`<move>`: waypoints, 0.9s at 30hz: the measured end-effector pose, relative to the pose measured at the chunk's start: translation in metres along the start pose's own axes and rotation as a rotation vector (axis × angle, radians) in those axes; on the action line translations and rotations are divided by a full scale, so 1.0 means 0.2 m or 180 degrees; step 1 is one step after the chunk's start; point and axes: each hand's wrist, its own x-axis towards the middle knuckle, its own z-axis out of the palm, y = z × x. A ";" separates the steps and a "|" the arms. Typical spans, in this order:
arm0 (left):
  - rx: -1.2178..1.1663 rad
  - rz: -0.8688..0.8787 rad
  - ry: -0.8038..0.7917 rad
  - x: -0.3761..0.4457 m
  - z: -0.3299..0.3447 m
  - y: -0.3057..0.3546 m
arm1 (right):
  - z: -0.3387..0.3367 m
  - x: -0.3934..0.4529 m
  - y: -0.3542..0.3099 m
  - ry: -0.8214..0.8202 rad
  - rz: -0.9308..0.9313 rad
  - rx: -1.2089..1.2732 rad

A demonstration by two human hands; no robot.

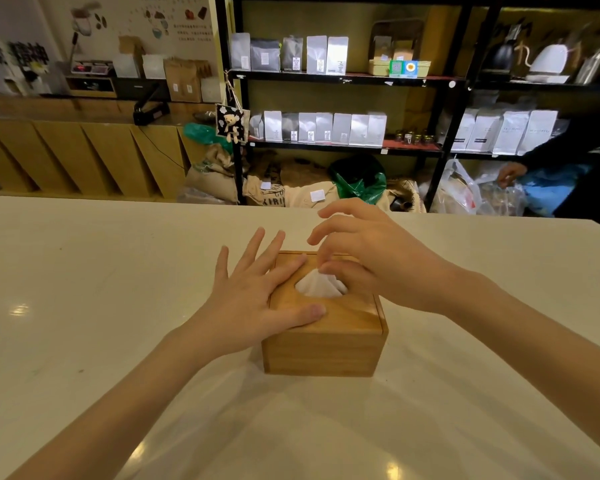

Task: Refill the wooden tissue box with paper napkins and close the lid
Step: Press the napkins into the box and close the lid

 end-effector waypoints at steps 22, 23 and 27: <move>-0.0423 0.0085 -0.0099 -0.01 0.01 0.00 | -0.02 -0.03 0.02 0.0363 0.1053 0.1374; -0.0442 0.0100 -0.0083 -0.02 0.01 0.01 | -0.03 -0.03 0.02 0.0421 0.1039 0.1379; -0.0520 0.0178 -0.0045 -0.03 -0.02 0.02 | -0.05 -0.03 0.01 0.0212 0.1015 0.1671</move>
